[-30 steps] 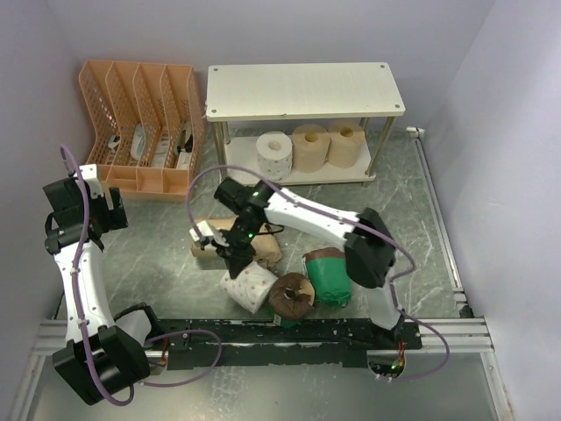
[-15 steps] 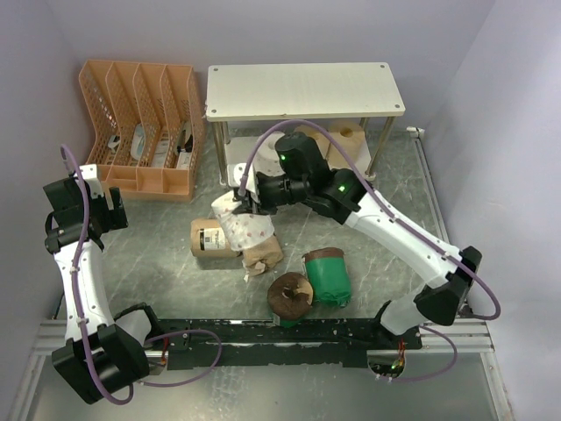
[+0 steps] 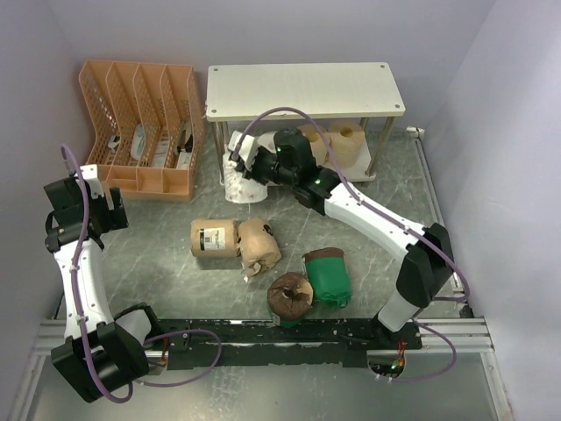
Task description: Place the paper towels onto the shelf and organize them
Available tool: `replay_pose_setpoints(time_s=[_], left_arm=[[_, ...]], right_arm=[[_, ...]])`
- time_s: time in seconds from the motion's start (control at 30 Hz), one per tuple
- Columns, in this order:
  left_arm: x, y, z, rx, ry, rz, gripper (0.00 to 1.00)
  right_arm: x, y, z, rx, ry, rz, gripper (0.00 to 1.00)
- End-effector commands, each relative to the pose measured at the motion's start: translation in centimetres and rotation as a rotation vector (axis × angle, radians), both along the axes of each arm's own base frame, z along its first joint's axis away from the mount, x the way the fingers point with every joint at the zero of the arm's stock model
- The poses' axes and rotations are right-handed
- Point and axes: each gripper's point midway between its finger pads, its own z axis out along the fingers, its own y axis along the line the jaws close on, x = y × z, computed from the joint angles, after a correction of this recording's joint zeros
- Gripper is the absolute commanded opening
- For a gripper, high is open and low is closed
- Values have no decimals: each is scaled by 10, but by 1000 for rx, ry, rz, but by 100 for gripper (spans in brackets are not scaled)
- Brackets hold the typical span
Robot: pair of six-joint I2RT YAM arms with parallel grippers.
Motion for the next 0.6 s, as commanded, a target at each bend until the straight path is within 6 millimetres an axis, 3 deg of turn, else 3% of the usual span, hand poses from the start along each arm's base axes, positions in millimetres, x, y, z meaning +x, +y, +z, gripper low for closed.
replay_pose_setpoints(time_s=[0.0, 0.27, 0.57], left_arm=[[1, 5, 1, 6, -4, 12, 96], [1, 6, 2, 10, -6, 21, 96], [2, 8, -3, 8, 9, 29, 96]], right_arm=[[36, -1, 29, 110, -160, -119, 0], [61, -4, -12, 67, -249, -193, 0], [81, 1, -20, 63, -335, -206, 0]])
